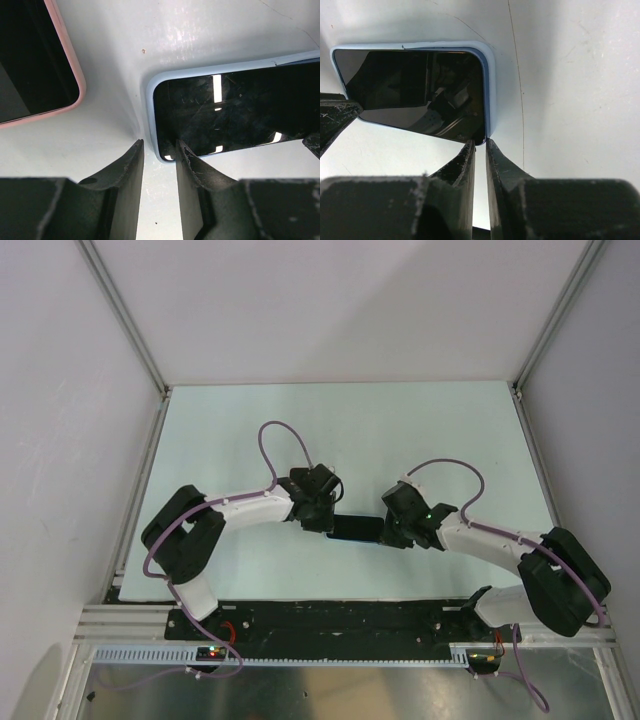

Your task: Put the phone into the phone case

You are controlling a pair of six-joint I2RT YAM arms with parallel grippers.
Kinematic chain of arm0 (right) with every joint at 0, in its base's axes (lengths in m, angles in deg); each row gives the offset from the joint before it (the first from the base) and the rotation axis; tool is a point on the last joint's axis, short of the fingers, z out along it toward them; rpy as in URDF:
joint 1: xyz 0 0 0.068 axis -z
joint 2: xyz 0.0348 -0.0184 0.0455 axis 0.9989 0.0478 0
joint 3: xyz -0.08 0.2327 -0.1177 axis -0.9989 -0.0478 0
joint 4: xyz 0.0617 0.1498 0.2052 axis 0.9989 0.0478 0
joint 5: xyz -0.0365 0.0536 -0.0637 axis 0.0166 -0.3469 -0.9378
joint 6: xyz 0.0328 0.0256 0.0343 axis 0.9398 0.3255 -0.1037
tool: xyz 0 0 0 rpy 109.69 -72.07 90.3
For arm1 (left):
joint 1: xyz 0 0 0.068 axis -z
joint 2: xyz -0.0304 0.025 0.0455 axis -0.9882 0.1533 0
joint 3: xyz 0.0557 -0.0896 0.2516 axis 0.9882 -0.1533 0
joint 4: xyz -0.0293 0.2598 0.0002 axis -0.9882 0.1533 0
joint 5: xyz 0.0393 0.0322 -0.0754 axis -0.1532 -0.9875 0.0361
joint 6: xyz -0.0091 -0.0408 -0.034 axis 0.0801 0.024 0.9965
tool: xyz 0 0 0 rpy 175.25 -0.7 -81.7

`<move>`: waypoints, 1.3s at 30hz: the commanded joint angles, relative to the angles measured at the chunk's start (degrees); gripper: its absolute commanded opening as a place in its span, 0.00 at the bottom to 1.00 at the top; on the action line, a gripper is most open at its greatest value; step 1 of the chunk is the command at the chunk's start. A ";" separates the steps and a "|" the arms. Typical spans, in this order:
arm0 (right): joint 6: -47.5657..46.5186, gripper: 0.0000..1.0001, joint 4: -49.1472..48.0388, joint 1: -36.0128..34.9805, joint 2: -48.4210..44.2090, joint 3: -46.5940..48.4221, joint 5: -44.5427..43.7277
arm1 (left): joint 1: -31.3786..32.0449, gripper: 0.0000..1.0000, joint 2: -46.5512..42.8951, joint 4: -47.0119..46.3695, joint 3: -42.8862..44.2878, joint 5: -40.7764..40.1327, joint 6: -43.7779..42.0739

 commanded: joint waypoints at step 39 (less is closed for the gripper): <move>-2.95 0.38 2.31 4.27 -8.47 -0.69 -1.27 | 0.38 0.35 0.52 1.41 -1.57 -1.76 -0.07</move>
